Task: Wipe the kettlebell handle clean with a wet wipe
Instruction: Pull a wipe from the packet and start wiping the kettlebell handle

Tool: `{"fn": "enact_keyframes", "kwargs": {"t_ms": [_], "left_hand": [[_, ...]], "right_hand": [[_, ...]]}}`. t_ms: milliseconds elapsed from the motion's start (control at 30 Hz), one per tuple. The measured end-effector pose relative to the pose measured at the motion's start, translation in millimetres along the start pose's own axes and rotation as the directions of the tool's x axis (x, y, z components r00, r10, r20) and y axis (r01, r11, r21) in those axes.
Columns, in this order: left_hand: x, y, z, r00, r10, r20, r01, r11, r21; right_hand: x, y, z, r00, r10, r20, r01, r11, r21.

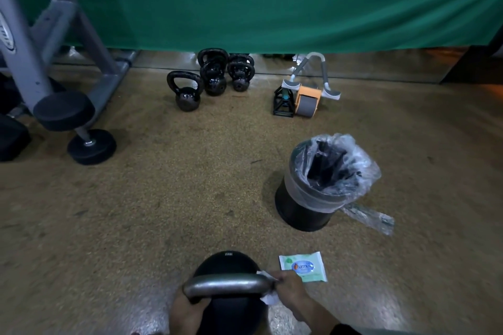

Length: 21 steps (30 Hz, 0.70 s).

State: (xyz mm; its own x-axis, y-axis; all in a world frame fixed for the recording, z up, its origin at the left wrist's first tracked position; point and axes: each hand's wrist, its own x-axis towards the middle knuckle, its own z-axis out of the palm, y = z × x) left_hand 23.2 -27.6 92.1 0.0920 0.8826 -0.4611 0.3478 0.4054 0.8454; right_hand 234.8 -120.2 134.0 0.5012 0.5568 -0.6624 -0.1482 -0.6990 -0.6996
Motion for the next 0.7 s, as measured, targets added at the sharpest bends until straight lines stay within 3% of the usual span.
{"fn": "enact_keyframes", "kwargs": {"t_ms": [233,600,700], "left_hand": [[-9,11,1,0.994,-0.103,-0.024,0.104,0.991,0.083],[-3,6,-4,0.997,-0.076,0.010,0.071,0.973,0.220],[-3,9,-5,0.996,-0.088,0.006,0.085,0.970,0.226]], "right_hand": [[9,3,3,0.999,-0.009,0.053,0.010,1.000,-0.014],[7,5,-2,0.993,-0.065,0.096,0.069,0.997,-0.041],[13,3,-7,0.995,-0.040,0.091,0.051,0.992,-0.116]]}}
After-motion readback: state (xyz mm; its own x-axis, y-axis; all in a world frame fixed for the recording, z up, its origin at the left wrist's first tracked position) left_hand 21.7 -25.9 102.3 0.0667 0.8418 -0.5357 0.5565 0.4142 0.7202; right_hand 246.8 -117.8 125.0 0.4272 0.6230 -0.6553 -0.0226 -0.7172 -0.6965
